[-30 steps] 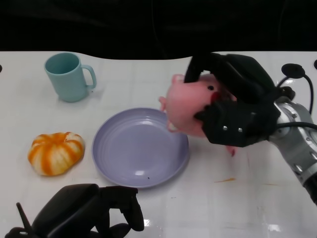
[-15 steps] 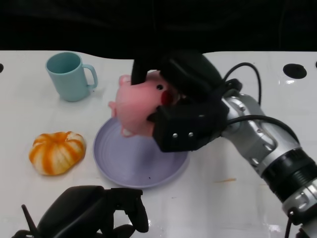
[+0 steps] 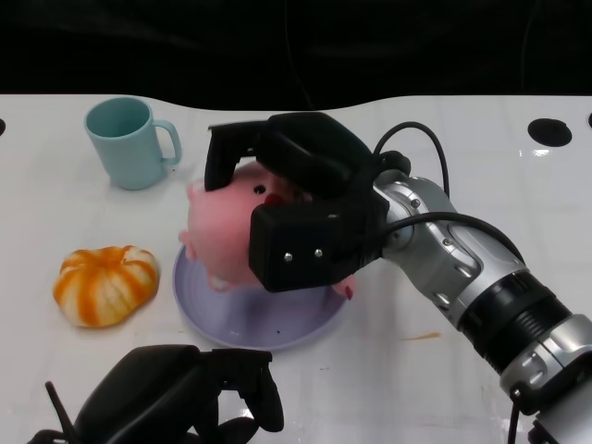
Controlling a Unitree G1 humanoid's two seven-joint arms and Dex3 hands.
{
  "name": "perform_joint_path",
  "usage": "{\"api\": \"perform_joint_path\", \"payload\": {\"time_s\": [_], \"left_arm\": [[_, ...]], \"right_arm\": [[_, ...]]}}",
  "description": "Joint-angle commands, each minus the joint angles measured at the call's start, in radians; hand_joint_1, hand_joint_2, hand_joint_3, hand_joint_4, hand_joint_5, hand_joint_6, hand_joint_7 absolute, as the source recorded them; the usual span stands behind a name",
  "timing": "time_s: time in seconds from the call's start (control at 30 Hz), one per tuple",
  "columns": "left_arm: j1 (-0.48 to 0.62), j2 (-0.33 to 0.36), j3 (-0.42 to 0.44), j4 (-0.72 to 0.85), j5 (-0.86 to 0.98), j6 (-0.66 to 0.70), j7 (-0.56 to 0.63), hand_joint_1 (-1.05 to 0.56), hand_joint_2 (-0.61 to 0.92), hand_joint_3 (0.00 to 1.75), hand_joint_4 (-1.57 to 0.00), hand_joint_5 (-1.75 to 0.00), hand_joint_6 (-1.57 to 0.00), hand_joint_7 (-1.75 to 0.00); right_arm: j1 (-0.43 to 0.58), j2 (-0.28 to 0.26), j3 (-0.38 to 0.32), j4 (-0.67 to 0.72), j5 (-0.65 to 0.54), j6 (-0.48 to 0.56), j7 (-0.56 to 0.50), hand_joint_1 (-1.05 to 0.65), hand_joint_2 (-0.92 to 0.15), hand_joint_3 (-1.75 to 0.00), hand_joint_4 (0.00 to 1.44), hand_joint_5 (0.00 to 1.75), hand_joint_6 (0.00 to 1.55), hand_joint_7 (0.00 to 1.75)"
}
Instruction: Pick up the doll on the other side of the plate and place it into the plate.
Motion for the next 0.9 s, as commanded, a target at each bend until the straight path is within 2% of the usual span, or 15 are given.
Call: {"api": "perform_joint_path", "payload": {"time_s": [0.03, 0.07, 0.1, 0.2, 0.3, 0.47, 0.7, 0.9], "left_arm": [[0.002, 0.006, 0.005, -0.009, -0.001, 0.003, -0.001, -0.20, 0.70, 0.69, -0.74, -1.40, -0.78, -1.08], [0.003, 0.006, 0.006, -0.009, -0.001, 0.002, -0.001, -0.20, 0.70, 0.70, -0.75, -1.40, -0.79, -1.08], [0.003, 0.006, 0.006, -0.010, -0.001, 0.004, -0.003, -0.20, 0.70, 0.70, -0.75, -1.40, -0.78, -1.08], [0.003, 0.007, 0.009, -0.010, -0.005, 0.008, -0.006, -0.20, 0.70, 0.70, -0.74, -1.40, -0.78, -1.08], [0.002, 0.010, 0.013, -0.001, -0.012, 0.001, -0.003, -0.20, 0.70, 0.70, -0.74, -1.40, -0.78, -1.08], [0.000, 0.012, 0.013, 0.001, -0.010, -0.001, -0.001, -0.20, 0.70, 0.70, -0.74, -1.42, -0.77, -1.09], [0.000, 0.013, 0.012, -0.004, -0.008, 0.004, -0.004, -0.19, 0.71, 0.69, -0.73, -1.44, -0.77, -1.09], [-0.003, 0.012, 0.012, 0.000, -0.011, 0.006, -0.005, -0.20, 0.71, 0.68, -0.73, -1.42, -0.77, -1.09]], "right_arm": [[-0.042, -0.034, 0.025, -0.042, -0.010, 0.030, 0.103, -0.53, -0.85, -0.18, 0.48, 0.57, 0.58, 0.10], [-0.044, -0.042, 0.031, -0.059, -0.014, 0.047, 0.142, -0.59, -0.89, -0.13, 0.36, 0.43, 0.46, 0.04], [-0.046, -0.049, 0.037, -0.074, -0.018, 0.061, 0.174, -0.63, -0.91, -0.12, 0.30, 0.38, 0.40, 0.02], [-0.049, -0.067, 0.048, -0.106, -0.022, 0.084, 0.246, -0.73, -0.92, -0.10, 0.15, 0.28, 0.26, 0.00], [-0.051, -0.085, 0.051, -0.132, -0.019, 0.094, 0.308, -0.81, -0.92, -0.10, 0.08, 0.25, 0.20, 0.00], [-0.049, -0.108, 0.051, -0.162, -0.019, 0.101, 0.362, -0.87, -0.92, -0.10, 0.02, 0.24, 0.16, 0.00], [-0.031, -0.131, 0.042, -0.208, -0.011, 0.089, 0.362, -0.91, -0.92, -0.12, 0.00, 0.24, 0.11, 0.00], [0.000, -0.178, 0.015, -0.294, 0.013, 0.079, 0.372, -0.93, -0.92, -0.17, 0.00, 0.25, 0.08, 0.00]]}}
